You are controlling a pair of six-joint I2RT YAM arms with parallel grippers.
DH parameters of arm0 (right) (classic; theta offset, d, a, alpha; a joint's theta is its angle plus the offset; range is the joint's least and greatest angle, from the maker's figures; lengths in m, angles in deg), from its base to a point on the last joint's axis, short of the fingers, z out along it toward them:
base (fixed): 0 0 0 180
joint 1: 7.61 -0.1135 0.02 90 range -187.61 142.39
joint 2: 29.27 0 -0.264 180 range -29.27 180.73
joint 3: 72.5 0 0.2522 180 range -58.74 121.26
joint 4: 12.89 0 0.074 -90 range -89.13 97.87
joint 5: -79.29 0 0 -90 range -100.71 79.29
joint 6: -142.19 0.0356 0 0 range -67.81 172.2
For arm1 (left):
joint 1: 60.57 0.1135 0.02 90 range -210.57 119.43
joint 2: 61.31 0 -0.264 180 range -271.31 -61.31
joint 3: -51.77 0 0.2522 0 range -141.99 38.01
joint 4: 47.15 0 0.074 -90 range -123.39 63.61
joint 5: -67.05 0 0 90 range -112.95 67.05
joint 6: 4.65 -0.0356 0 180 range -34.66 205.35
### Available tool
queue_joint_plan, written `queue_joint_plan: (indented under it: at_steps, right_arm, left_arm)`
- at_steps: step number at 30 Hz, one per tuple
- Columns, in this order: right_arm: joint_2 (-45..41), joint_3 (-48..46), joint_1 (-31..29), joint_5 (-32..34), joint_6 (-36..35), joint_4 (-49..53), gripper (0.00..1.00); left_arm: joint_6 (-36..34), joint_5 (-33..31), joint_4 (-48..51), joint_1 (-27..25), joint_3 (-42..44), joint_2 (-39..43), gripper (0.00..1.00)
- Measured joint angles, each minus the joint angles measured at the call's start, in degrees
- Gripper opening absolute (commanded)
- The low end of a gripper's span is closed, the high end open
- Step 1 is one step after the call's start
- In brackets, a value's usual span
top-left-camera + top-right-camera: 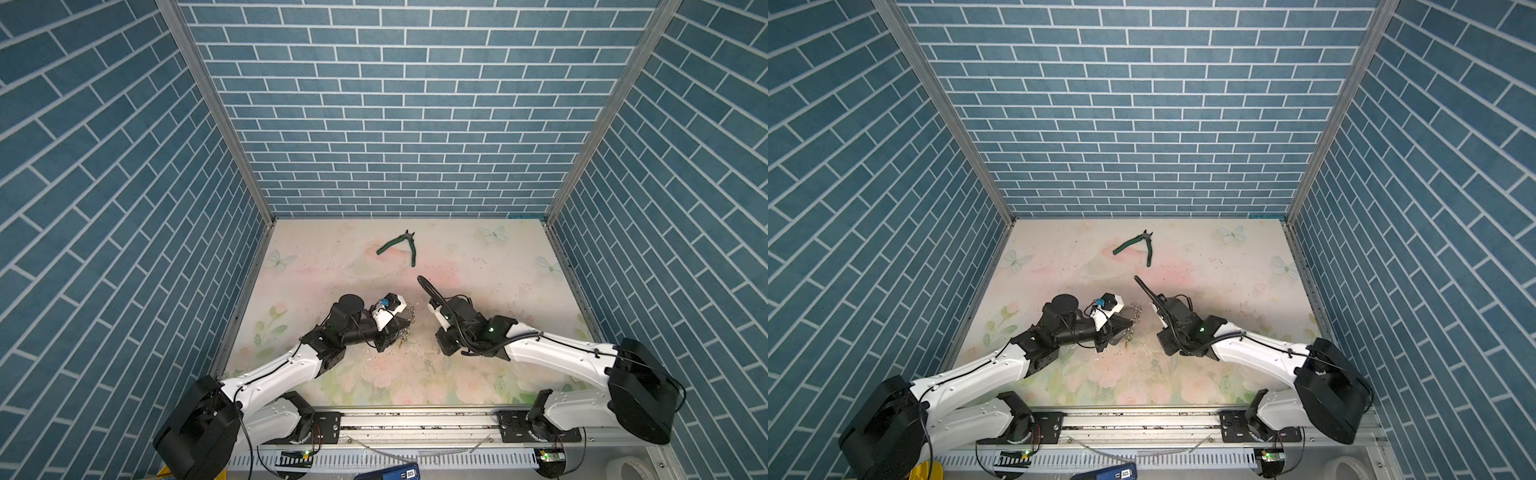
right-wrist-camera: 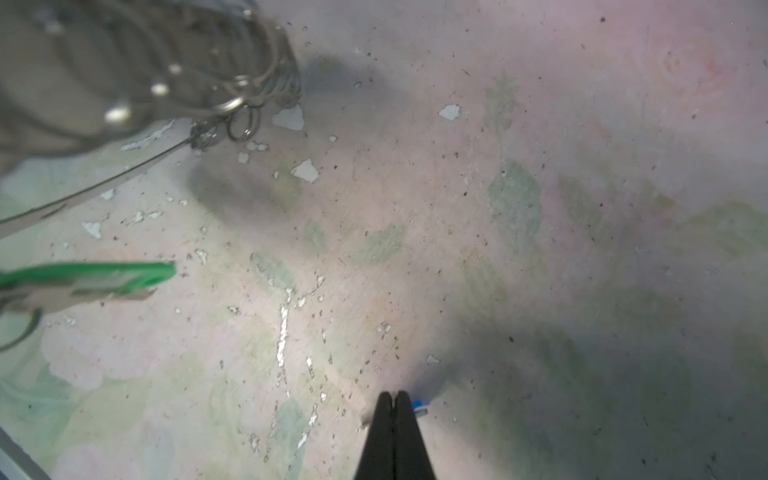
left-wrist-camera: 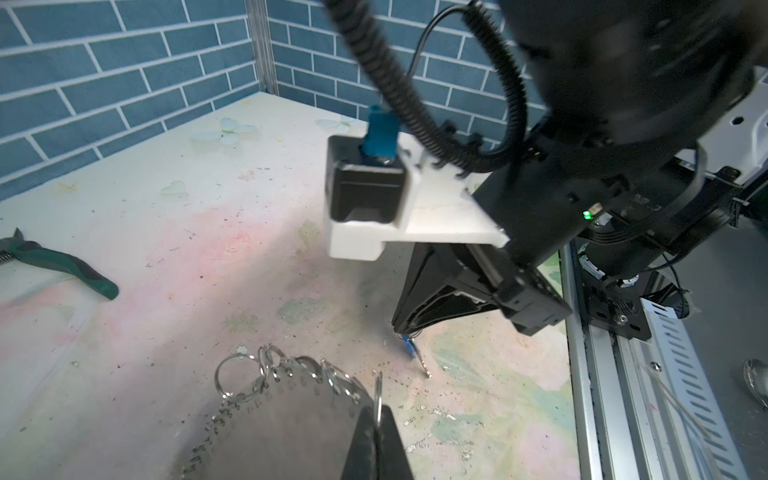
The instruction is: Put the keys on the keyring
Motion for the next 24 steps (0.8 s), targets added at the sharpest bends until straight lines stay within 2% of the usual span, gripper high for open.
queue_joint_plan:
  at_steps: [14,24]
  right_arm:
    - [12.52,6.88,7.54,-1.51,1.60,4.70,0.00]
    - [14.12,8.13,8.20,-1.49,1.57,4.68,0.00]
  left_arm:
    - [0.13,-0.83,-1.97,0.11,0.28,0.17,0.00]
    - [0.17,-0.92,-2.03,0.17,0.28,0.17,0.00]
